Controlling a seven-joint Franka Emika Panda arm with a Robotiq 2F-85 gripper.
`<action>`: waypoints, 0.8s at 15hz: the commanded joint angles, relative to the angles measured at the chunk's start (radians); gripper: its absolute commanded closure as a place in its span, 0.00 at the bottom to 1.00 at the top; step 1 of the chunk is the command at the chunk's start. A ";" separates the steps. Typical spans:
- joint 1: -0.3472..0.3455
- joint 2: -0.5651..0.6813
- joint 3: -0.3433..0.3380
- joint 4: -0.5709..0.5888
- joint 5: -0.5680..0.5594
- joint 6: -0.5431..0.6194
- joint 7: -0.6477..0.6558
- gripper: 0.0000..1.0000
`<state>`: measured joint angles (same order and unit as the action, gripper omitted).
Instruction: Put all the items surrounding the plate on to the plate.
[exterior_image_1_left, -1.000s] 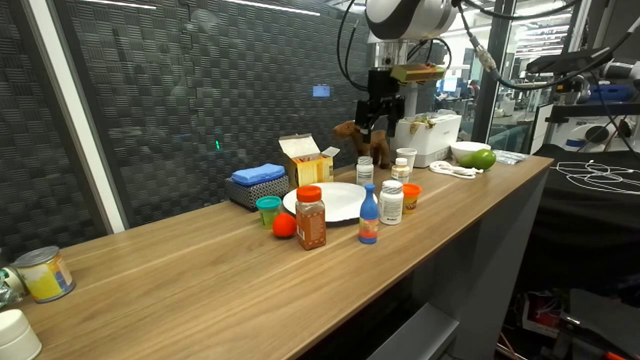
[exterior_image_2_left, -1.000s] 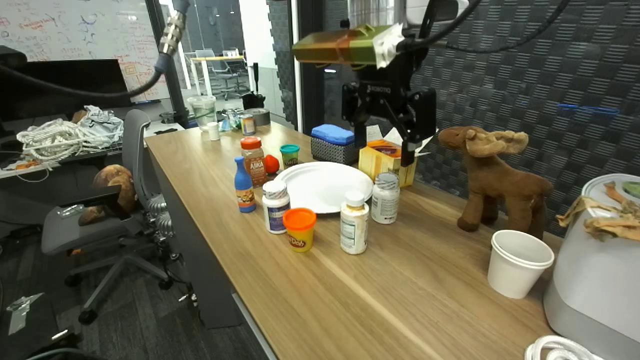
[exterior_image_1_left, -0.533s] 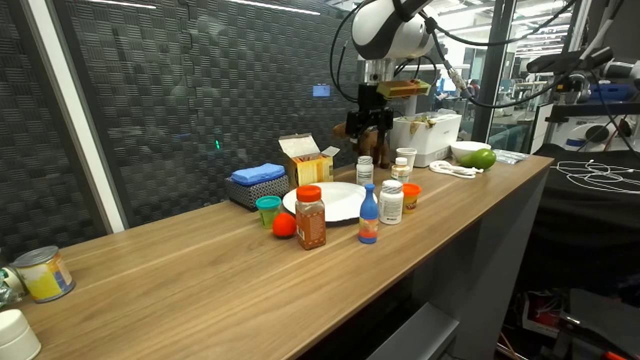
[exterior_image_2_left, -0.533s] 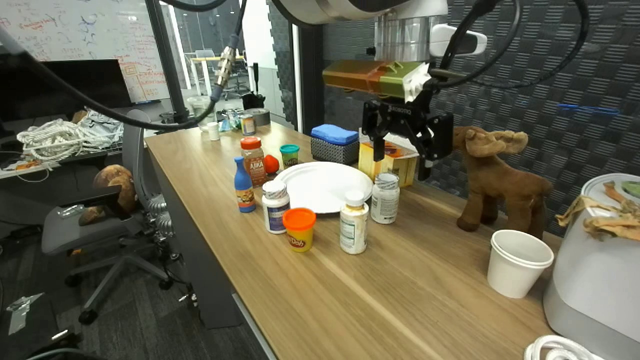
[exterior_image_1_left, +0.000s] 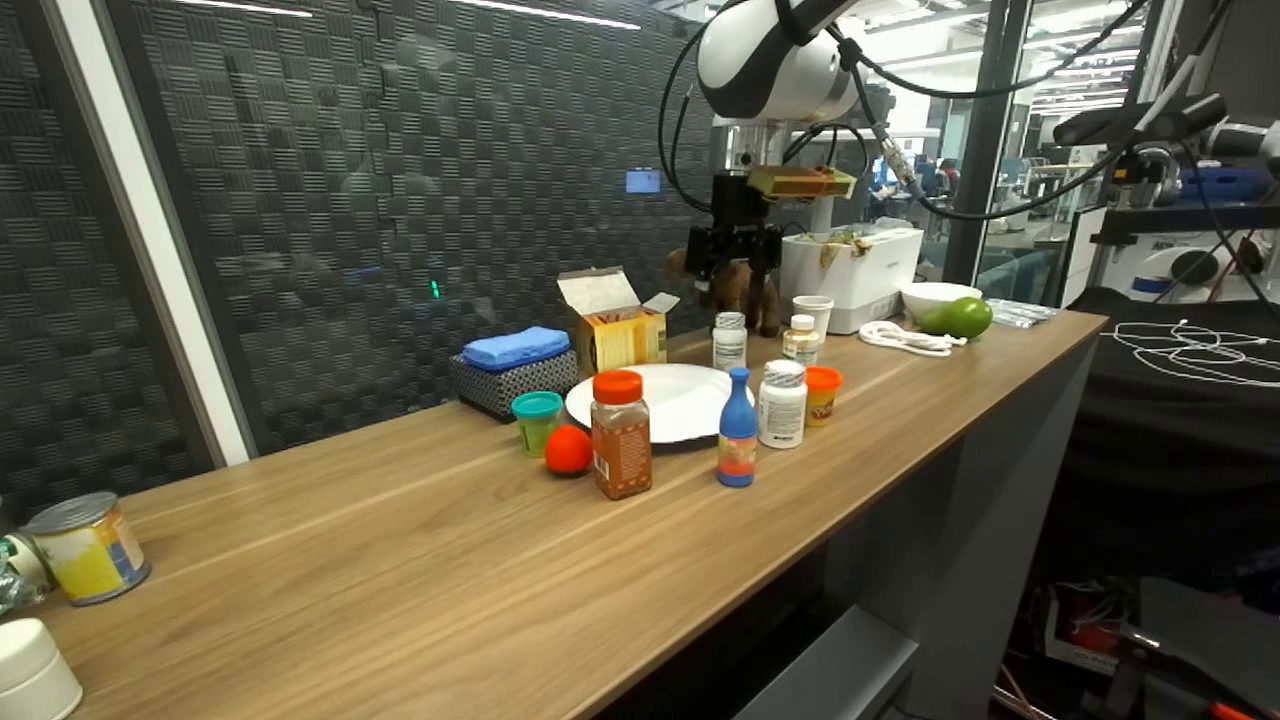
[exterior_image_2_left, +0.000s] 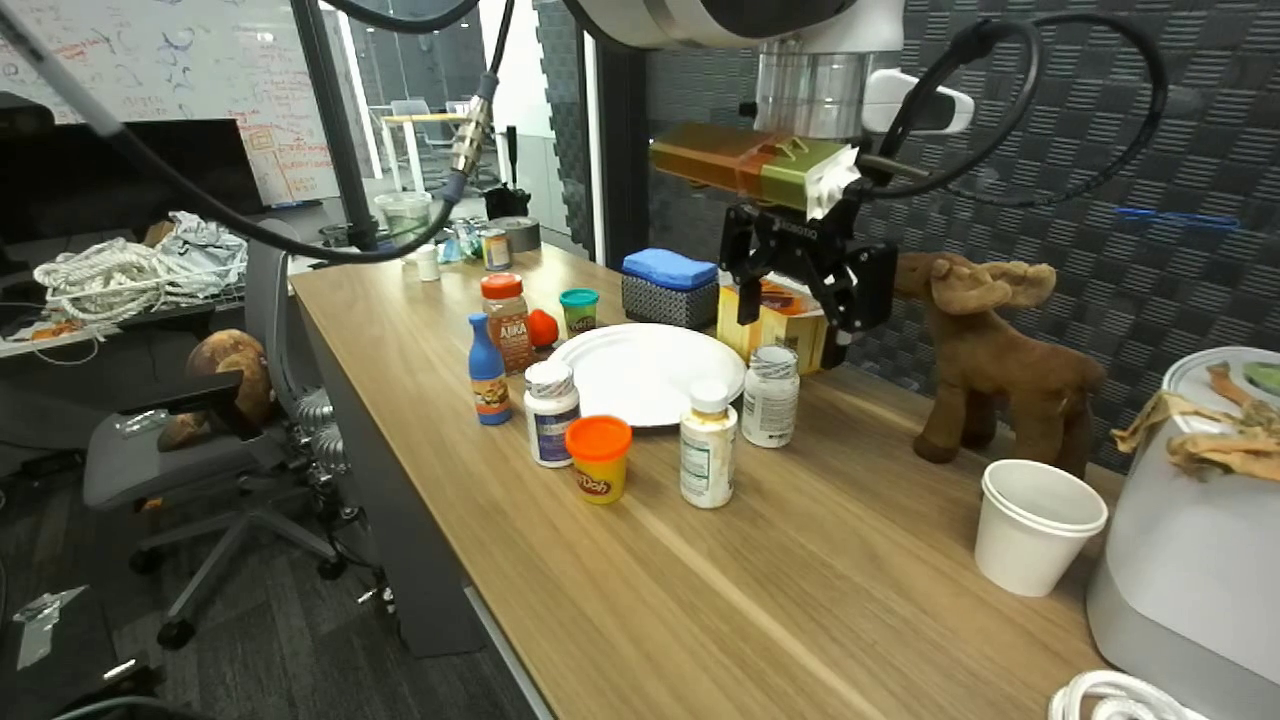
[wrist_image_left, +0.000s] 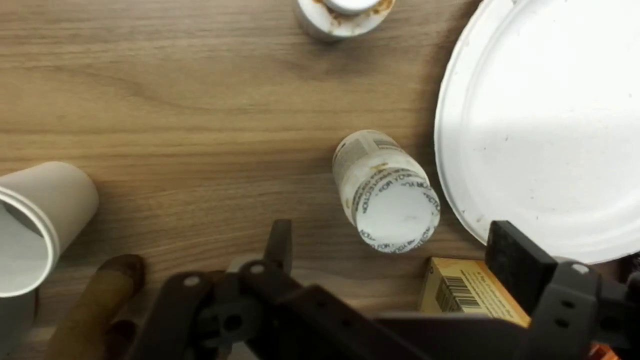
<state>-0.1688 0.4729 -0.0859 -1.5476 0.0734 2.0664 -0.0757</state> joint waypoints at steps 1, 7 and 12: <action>-0.016 0.021 0.016 0.039 0.031 -0.053 -0.028 0.00; -0.010 0.050 0.025 0.055 0.018 -0.083 -0.050 0.25; -0.002 0.048 0.012 0.061 -0.015 -0.070 -0.039 0.65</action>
<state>-0.1708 0.5141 -0.0699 -1.5266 0.0743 2.0119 -0.1090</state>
